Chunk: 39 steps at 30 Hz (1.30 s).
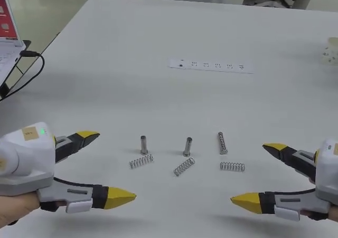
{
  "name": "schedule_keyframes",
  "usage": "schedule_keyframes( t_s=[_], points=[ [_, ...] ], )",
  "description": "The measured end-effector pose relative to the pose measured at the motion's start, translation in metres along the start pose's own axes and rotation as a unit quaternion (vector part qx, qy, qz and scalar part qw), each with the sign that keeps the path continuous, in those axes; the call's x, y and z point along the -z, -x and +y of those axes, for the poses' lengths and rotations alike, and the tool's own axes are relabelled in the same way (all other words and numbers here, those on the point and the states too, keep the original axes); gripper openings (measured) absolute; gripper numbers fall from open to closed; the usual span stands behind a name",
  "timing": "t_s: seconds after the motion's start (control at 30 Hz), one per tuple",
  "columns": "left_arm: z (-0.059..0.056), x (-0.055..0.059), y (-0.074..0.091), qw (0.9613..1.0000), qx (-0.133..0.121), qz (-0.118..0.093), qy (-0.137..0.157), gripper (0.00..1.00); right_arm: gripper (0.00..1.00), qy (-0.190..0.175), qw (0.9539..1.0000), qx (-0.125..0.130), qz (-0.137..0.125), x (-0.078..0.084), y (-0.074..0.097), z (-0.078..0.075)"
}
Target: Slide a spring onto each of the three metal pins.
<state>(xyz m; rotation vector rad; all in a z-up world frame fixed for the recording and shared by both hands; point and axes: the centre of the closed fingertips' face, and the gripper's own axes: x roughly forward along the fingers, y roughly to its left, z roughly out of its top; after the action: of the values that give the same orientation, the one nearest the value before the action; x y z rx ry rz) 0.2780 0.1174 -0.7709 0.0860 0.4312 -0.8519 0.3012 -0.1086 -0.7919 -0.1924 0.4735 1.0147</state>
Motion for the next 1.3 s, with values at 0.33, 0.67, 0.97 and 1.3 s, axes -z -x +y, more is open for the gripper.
schedule_keyframes(
  t_s=[0.33, 0.67, 0.97, 1.3],
  points=[
    [-0.0003, 0.0026, 0.0023, 1.0, 0.001, 0.005, -0.001, 0.98, 0.95, 0.007, 0.9999, -0.009, 0.006, -0.0003, -0.0024, 0.0032],
    [-0.0004, 0.0022, 0.0007, 1.0, 0.002, 0.008, -0.002, 0.98, 0.95, 0.009, 0.9998, -0.01, 0.011, 0.0008, -0.002, 0.0026],
    [-0.0004, 0.0021, 0.0015, 1.0, 0.003, 0.007, -0.002, 0.98, 0.95, 0.007, 0.9998, -0.012, 0.013, 0.0024, -0.0012, 0.0036],
    [-0.0033, -0.002, 0.0002, 1.0, 0.006, 0.0, -0.003, 0.98, 0.94, 0.008, 0.9997, -0.016, 0.018, 0.0022, -0.0009, 0.0036]
  ],
)
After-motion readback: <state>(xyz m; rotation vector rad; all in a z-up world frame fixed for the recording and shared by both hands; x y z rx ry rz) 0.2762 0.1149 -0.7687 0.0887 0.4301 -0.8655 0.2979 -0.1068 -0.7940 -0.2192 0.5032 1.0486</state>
